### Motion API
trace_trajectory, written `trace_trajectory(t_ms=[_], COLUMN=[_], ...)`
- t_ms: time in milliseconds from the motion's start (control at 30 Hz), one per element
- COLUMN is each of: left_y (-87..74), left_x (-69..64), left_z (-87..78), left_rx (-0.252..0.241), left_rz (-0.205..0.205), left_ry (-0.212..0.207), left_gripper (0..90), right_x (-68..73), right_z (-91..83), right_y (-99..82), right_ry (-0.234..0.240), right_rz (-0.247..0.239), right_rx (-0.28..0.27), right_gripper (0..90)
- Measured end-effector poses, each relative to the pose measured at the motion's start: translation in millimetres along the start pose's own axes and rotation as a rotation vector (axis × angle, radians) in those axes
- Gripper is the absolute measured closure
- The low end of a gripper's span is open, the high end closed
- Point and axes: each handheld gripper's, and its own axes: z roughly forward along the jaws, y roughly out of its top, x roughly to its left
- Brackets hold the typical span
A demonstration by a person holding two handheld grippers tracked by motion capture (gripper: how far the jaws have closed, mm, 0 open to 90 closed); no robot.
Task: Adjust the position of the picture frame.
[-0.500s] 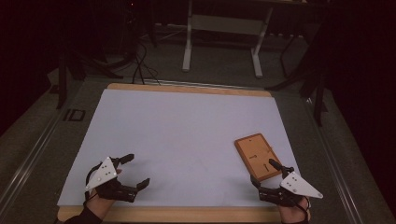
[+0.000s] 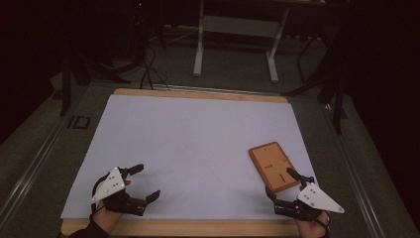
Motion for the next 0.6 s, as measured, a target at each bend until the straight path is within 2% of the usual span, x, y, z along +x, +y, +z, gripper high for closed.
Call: trace_trajectory(t_ms=[133,200,300,367,400,467,600], left_y=[0.0,-0.1,-0.5,-1.1,-1.2,-1.1,-1.7], left_x=[-0.7,-0.8,-0.4,-0.1,-0.2,-0.7,-0.3], left_z=[0.6,1.0,1.4,2.2,2.7,3.1,3.6], left_rx=[0.001,0.002,0.0,0.003,0.004,0.001,0.007], left_rz=[-0.002,0.0,-0.007,-0.01,-0.011,-0.008,-0.014], left_ry=[-0.004,-0.002,0.0,-0.004,-0.006,-0.007,-0.016], left_gripper=[0.7,0.7,0.7,0.7,0.6,0.7,0.7], right_x=[-6.6,-9.1,-14.9,-19.6,-22.4,-25.9,-34.2], right_z=[1.1,1.1,1.4,1.3,1.3,1.2,3.3], right_y=[10.4,14.1,19.5,24.2,26.6,32.6,43.9], right_ry=[0.011,-0.014,-0.026,-0.021,-0.033,-0.027,-0.016], right_rz=[0.007,-0.024,-0.041,-0.031,-0.033,-0.041,-0.004], right_rx=[0.021,0.021,0.007,-0.006,-0.018,-0.026,-0.026], right_gripper=[12.7,13.4,13.4,12.7,11.2,10.8,10.0])
